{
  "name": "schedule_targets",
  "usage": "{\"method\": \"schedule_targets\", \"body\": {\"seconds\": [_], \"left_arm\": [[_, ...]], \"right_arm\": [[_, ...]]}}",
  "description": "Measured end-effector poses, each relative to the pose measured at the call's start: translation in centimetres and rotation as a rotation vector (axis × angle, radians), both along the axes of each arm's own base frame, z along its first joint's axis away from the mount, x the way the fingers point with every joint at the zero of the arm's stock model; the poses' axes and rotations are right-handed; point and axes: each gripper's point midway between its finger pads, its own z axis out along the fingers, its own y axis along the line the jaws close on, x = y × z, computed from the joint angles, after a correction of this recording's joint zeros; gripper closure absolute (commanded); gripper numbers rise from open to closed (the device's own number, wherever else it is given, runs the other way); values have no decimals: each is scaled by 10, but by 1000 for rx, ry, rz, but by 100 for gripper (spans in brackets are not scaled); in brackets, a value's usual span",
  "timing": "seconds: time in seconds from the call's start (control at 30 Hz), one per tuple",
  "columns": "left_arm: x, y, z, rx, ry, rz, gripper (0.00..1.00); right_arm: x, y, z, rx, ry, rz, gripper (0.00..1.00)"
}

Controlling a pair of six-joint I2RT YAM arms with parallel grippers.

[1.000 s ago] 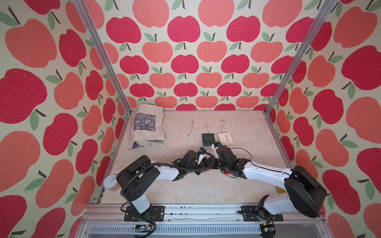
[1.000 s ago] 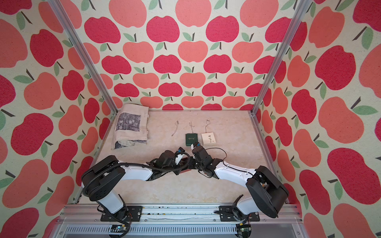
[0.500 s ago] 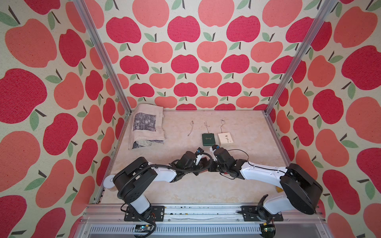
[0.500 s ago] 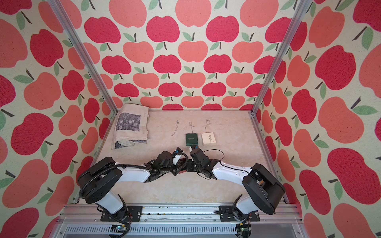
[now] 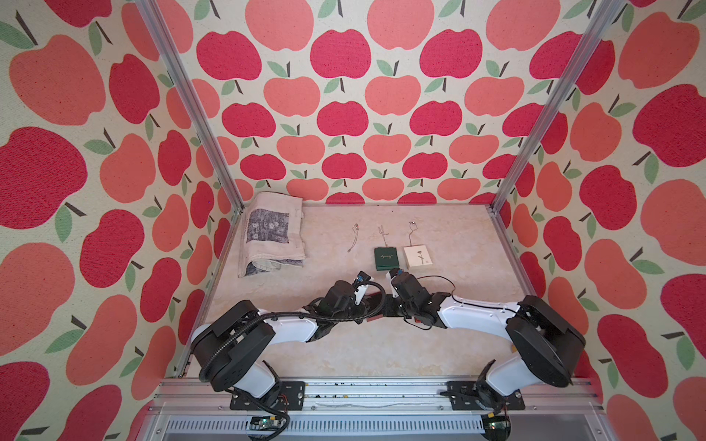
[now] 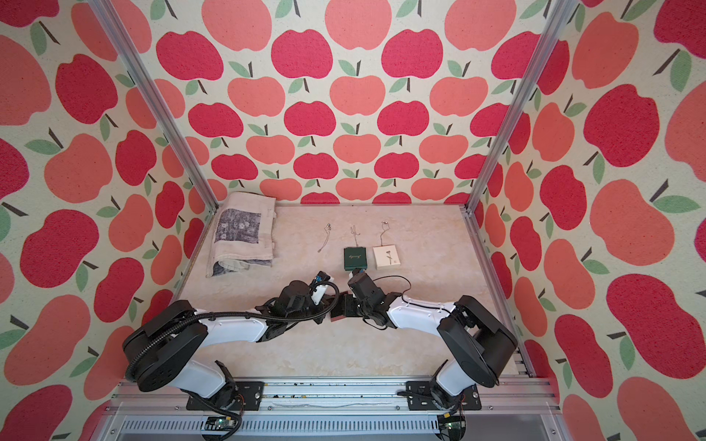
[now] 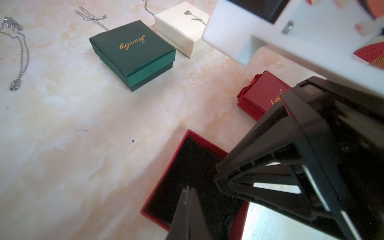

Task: Take the necklace out of the lift-off lid jewelry box
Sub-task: Place the inner lining in the jewelry box.

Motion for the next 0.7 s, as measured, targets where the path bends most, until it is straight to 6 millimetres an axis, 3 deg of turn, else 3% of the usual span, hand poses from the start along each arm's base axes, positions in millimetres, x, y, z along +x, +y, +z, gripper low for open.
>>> {"method": "schedule_targets", "body": {"seconds": [0.33, 0.7], "left_arm": [[-2, 10, 0, 4, -2, 15, 100], [-8, 16, -7, 18, 11, 17, 100]], "right_arm": [[3, -4, -17, -62, 21, -19, 82], [7, -6, -17, -107, 18, -34, 80]]}}
